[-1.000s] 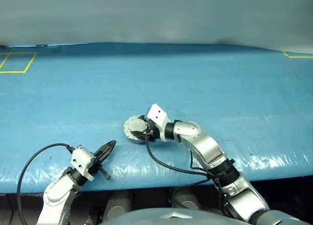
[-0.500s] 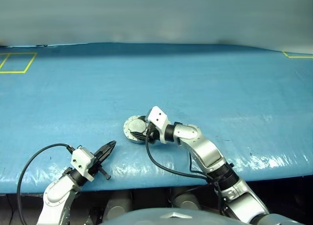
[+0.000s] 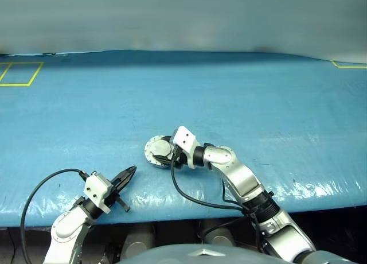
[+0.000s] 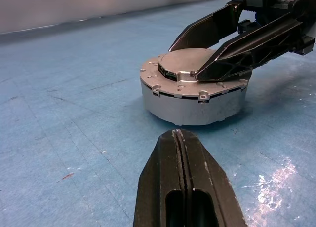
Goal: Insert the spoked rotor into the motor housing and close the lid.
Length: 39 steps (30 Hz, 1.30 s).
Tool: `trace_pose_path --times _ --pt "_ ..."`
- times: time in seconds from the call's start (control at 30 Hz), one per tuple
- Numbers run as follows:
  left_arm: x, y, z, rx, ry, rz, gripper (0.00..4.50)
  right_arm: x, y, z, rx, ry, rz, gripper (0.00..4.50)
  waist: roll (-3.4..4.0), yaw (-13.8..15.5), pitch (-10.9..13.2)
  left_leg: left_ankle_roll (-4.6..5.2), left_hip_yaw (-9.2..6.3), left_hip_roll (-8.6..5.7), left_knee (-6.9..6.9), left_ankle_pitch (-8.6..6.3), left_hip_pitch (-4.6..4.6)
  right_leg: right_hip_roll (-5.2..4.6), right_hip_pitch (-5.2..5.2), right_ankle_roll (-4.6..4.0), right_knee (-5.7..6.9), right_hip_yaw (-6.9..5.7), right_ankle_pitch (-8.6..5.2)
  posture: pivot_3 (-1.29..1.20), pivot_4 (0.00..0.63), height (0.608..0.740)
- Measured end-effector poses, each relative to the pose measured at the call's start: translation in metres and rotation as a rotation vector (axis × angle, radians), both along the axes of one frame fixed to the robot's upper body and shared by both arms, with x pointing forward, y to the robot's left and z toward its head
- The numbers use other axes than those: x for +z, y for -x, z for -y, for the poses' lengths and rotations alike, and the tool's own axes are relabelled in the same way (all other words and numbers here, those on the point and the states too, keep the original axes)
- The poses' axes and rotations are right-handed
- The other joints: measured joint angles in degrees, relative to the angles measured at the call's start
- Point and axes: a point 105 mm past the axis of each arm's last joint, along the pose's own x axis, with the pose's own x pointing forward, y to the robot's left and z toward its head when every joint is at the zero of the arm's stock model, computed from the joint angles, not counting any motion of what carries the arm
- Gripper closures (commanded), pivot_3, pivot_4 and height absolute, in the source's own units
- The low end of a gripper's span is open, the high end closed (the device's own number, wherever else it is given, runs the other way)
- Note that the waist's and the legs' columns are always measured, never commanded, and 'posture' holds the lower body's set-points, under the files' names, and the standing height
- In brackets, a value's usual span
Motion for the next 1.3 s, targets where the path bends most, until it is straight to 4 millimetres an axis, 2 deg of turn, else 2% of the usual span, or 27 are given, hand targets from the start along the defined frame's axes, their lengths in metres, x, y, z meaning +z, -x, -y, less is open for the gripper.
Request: trace_pose_path --times 0.7,1.17,1.23,1.3 --pt "0.000 0.000 0.000 -0.001 0.000 0.000 4.50 0.000 -0.003 0.002 0.069 0.035 0.100 1.49 0.01 0.09 -0.01 0.01 0.03 -0.01 0.02 0.01 0.05 -0.01 0.07 0.01 -0.02 0.02 0.00 0.00 0.150 0.740" --pt "-0.001 -0.001 -0.001 0.011 -0.006 -0.003 4.50 0.000 -0.010 0.006 0.123 0.056 0.067 1.49 0.02 0.13 -0.02 0.01 0.03 -0.02 0.01 0.01 0.07 -0.02 0.09 0.01 -0.02 0.02 0.01 0.00 0.150 0.740" --pt "-0.003 -0.006 -0.007 0.055 0.000 -0.018 4.50 -0.001 -0.010 0.006 0.115 0.049 0.060 1.49 0.02 0.16 -0.02 0.01 0.02 -0.02 0.01 0.01 0.09 -0.01 0.10 0.01 0.00 0.02 0.01 0.00 0.150 0.740" --pt "0.000 -0.025 -0.015 0.165 0.024 -0.054 4.50 -0.002 -0.011 0.009 0.096 0.042 0.056 1.49 0.03 0.52 -0.01 0.05 -0.06 -0.05 0.07 0.04 0.09 -0.01 0.17 0.04 0.02 -0.01 0.02 0.00 0.150 0.740"
